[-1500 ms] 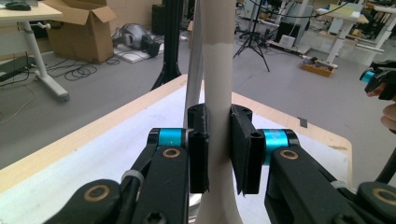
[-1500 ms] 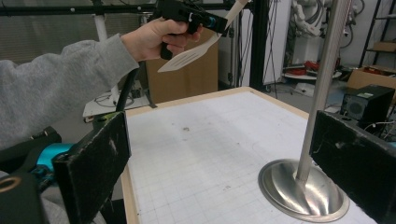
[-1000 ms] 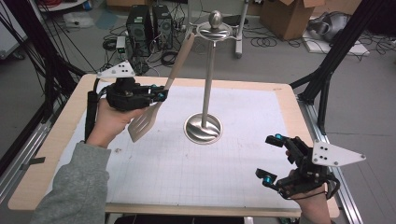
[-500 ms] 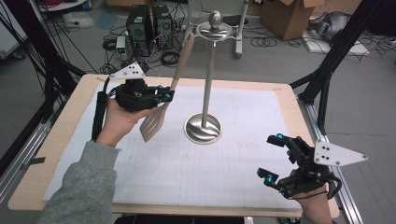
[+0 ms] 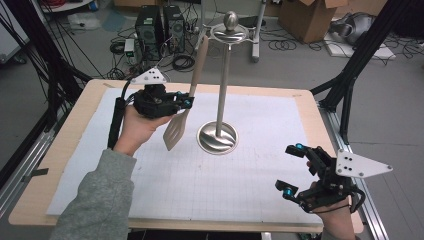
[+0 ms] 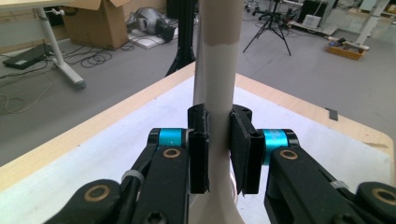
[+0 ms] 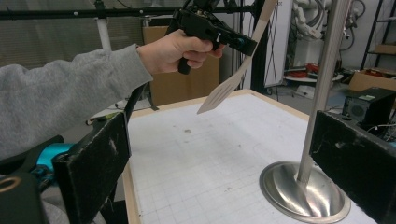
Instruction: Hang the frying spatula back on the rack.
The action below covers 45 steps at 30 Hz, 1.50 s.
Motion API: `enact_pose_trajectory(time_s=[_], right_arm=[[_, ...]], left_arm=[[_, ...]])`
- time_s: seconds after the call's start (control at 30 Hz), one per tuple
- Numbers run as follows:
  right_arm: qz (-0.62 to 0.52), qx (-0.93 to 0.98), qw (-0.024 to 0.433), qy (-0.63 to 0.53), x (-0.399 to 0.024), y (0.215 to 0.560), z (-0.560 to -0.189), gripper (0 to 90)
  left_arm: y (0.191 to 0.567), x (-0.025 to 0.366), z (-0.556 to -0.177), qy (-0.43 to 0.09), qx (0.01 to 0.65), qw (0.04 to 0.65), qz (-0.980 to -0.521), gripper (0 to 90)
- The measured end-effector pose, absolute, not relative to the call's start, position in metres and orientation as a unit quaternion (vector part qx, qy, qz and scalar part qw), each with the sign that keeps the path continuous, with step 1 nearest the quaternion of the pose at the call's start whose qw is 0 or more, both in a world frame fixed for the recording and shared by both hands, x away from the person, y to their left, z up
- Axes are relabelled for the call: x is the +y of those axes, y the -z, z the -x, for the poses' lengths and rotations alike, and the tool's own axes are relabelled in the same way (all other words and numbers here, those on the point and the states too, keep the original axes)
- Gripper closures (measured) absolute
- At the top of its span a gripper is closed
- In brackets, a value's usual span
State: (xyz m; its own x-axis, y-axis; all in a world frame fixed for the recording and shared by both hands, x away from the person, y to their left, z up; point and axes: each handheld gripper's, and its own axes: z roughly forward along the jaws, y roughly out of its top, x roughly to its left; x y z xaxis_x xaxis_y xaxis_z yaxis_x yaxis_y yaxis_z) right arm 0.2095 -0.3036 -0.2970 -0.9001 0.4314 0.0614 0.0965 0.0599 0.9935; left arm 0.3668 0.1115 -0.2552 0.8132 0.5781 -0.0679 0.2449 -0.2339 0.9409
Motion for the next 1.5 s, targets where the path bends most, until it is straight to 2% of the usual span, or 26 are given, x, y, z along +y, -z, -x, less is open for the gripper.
enact_pose_trajectory(time_s=[1.2,1.4,1.5], right_arm=[[-0.184,0.718,0.120,-0.660,-0.303,0.298,-0.210,4.1],[-0.183,0.719,0.121,-0.660,-0.303,0.298,-0.211,4.1],[-0.183,0.718,0.122,-0.660,-0.302,0.298,-0.211,4.1]], left_arm=[[0.259,0.098,-0.373,-0.157,0.270,0.555,-0.771,77.0],[0.256,0.099,-0.369,-0.158,0.265,0.569,-0.762,70.6],[0.254,0.102,-0.366,-0.168,0.267,0.571,-0.758,63.1]])
